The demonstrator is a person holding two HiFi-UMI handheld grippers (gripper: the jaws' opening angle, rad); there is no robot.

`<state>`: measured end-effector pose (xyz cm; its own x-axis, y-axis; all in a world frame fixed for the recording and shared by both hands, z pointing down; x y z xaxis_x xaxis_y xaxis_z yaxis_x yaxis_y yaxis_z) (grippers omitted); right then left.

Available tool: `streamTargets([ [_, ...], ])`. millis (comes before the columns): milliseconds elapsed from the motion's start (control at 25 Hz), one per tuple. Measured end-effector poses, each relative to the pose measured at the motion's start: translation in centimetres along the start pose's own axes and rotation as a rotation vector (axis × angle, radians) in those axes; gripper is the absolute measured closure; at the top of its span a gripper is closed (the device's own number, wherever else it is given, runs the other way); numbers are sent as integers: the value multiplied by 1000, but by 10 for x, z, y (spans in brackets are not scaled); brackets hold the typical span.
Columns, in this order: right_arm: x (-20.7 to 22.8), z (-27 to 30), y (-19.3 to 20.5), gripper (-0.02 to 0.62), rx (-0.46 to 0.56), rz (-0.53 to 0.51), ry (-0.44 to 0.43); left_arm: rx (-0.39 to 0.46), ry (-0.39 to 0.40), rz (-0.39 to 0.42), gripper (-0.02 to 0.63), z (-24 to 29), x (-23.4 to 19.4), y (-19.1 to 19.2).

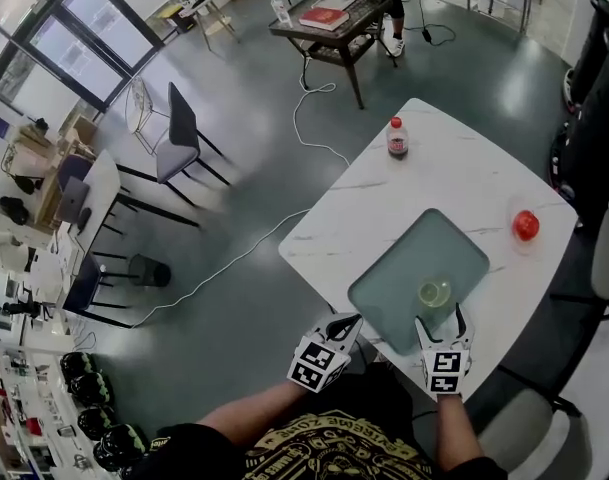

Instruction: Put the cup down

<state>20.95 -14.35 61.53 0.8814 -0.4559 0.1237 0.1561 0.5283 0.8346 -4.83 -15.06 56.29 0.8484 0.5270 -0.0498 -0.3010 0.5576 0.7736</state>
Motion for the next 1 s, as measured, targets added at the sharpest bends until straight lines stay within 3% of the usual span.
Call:
streamTargets([
  [200,-17,-23,-4,200,36,23,92,26,13,-11,598,-14,-11,7],
  [400,-53,-38,-22,387,88,11,148,66,21,-27,598,-34,-31,19],
  [560,-88,-47,-30,589,126,8,176,102,32,-45,598,-56,-44,32],
  [800,-155,-52,-42,589,137,9,174,186,55,-39,598,-115,-70,52],
  [1000,-239,-53,-46,589,159,35,169,219,69,-52,598,-170,-108,78],
])
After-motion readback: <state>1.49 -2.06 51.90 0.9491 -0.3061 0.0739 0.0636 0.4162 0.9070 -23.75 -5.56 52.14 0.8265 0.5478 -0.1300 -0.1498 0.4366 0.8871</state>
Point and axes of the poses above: the fingertips, and each gripper's own axes: z forward along the fingers, x to its right, y out of its underside, the point moved 9 cm from there along -z, backward along the fingers, and after that the axes turned 10 degrees about -y, right-handed, at the moved point
